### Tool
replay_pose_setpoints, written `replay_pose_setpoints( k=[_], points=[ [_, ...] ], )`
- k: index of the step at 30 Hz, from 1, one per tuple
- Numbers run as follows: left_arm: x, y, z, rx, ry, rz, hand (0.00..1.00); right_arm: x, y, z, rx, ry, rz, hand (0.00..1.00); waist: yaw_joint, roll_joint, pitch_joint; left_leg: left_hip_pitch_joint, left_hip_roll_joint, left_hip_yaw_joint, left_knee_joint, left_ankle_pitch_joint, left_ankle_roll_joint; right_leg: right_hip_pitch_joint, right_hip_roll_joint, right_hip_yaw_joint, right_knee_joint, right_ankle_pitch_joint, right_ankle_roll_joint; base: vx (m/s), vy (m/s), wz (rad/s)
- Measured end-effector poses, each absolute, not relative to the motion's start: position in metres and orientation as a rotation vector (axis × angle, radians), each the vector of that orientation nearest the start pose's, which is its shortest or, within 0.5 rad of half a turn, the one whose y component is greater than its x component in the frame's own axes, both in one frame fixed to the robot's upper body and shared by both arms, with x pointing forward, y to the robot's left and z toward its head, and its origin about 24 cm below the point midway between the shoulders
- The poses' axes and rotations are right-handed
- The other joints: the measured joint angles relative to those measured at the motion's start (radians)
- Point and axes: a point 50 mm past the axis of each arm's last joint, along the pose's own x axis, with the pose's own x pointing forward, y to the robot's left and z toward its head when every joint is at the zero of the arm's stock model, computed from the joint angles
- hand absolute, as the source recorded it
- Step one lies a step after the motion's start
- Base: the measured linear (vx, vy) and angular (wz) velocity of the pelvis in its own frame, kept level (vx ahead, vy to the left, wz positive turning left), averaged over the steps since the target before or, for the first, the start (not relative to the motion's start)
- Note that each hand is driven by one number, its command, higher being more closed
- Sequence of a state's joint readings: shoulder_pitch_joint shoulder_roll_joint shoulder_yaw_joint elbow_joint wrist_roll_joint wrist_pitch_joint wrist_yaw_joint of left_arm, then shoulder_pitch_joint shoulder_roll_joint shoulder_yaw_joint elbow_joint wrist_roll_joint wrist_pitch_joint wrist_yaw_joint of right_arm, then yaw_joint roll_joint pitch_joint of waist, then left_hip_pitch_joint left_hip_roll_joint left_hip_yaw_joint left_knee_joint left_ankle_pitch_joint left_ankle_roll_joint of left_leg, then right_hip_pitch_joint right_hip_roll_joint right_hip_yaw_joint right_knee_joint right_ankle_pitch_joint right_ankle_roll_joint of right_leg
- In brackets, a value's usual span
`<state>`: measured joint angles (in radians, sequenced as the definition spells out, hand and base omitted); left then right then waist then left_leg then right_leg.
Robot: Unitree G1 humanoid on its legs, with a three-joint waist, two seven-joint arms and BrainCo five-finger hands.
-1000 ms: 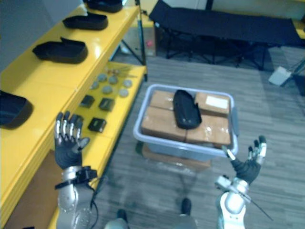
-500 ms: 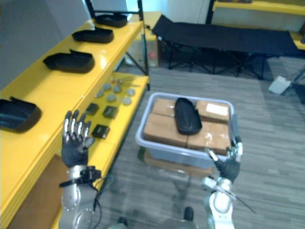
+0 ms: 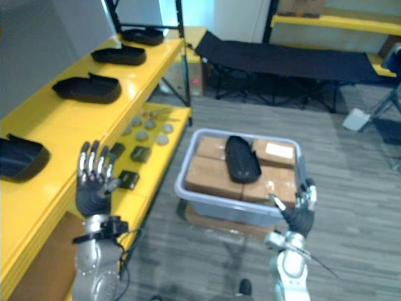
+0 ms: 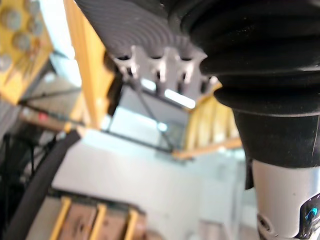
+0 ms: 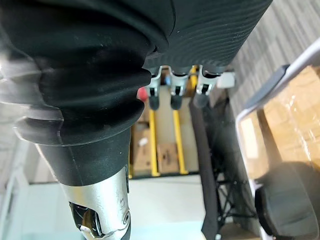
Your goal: Walk over and take plastic housings, then place them on the shelf
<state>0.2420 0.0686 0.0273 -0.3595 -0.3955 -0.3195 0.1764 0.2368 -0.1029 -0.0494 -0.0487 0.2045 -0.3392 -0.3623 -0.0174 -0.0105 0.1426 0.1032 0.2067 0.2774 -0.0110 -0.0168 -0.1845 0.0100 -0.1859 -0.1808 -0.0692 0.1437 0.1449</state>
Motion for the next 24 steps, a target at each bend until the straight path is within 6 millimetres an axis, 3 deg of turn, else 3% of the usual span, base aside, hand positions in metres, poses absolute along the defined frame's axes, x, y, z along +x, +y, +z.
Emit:
replay_pose_setpoints(
  k=[4, 6, 8, 10, 13, 16, 20, 22, 24],
  points=[
    [0.18, 0.216, 0.091, -0.304, -0.403, 0.391, 0.0, 0.194, -0.219, 0.033, 0.104, -0.133, -0.481, 0.0, 0.01, -0.001, 0.001, -0.006, -0.001, -0.025, 0.108, -0.106, 0.003, -0.028, 0.015, 0.061, 0.05, -0.013, -0.02, 0.01, 0.039, -0.57],
    [0.178, 0.221, 0.091, -0.296, -0.409, 0.413, 0.0, 0.193, -0.226, 0.033, 0.115, -0.126, -0.505, 0.0, 0.013, -0.012, 0.012, -0.039, 0.0, -0.061, 0.229, -0.188, 0.029, -0.081, 0.026, 0.086, 0.143, -0.052, -0.061, -0.02, 0.06, -0.68],
    [0.182, 0.218, 0.094, -0.304, -0.428, 0.397, 0.0, 0.19, -0.232, 0.033, 0.132, -0.126, -0.545, 0.0, 0.002, -0.018, 0.056, -0.045, 0.002, -0.073, 0.304, -0.239, 0.034, -0.127, 0.022, 0.089, 0.279, -0.08, -0.074, -0.1, 0.096, -0.43],
    [0.184, 0.217, 0.096, -0.305, -0.436, 0.385, 0.0, 0.185, -0.234, 0.03, 0.138, -0.115, -0.572, 0.0, -0.001, -0.033, 0.089, -0.031, 0.001, -0.059, 0.337, -0.26, 0.043, -0.151, 0.006, 0.055, 0.354, -0.082, -0.075, -0.14, 0.098, -0.33],
    [0.188, 0.214, 0.099, -0.292, -0.444, 0.345, 0.0, 0.176, -0.237, 0.025, 0.155, -0.095, -0.613, 0.0, -0.013, -0.047, 0.096, -0.049, 0.005, -0.045, 0.381, -0.283, 0.053, -0.121, -0.006, 0.02, 0.266, -0.062, -0.046, -0.08, 0.053, -0.15],
    [0.198, 0.212, 0.102, -0.33, -0.457, 0.329, 0.0, 0.174, -0.241, 0.026, 0.15, -0.102, -0.62, 0.0, -0.025, -0.03, 0.111, -0.075, 0.013, -0.071, 0.404, -0.291, 0.051, -0.097, 0.0, 0.02, 0.229, -0.06, -0.039, -0.03, 0.039, 0.18],
    [0.205, 0.204, 0.1, -0.361, -0.463, 0.303, 0.0, 0.167, -0.252, 0.027, 0.12, -0.109, -0.63, 0.0, -0.051, 0.019, 0.116, -0.109, 0.015, -0.184, 0.392, -0.295, 0.044, -0.08, 0.036, 0.022, 0.268, -0.151, -0.015, 0.04, -0.073, 0.69],
    [0.203, 0.204, 0.096, -0.4, -0.452, 0.32, 0.0, 0.17, -0.253, 0.032, 0.085, -0.127, -0.607, 0.0, -0.044, 0.048, 0.109, -0.102, 0.034, -0.203, 0.358, -0.284, 0.046, -0.08, 0.055, -0.012, 0.298, -0.192, -0.029, 0.15, -0.084, 0.39],
    [0.201, 0.204, 0.092, -0.414, -0.431, 0.331, 0.0, 0.176, -0.254, 0.037, 0.059, -0.146, -0.586, 0.0, -0.042, 0.061, 0.1, -0.096, 0.045, -0.217, 0.342, -0.25, 0.039, -0.075, 0.064, -0.035, 0.319, -0.208, -0.041, 0.17, -0.078, 0.3]
  ],
)
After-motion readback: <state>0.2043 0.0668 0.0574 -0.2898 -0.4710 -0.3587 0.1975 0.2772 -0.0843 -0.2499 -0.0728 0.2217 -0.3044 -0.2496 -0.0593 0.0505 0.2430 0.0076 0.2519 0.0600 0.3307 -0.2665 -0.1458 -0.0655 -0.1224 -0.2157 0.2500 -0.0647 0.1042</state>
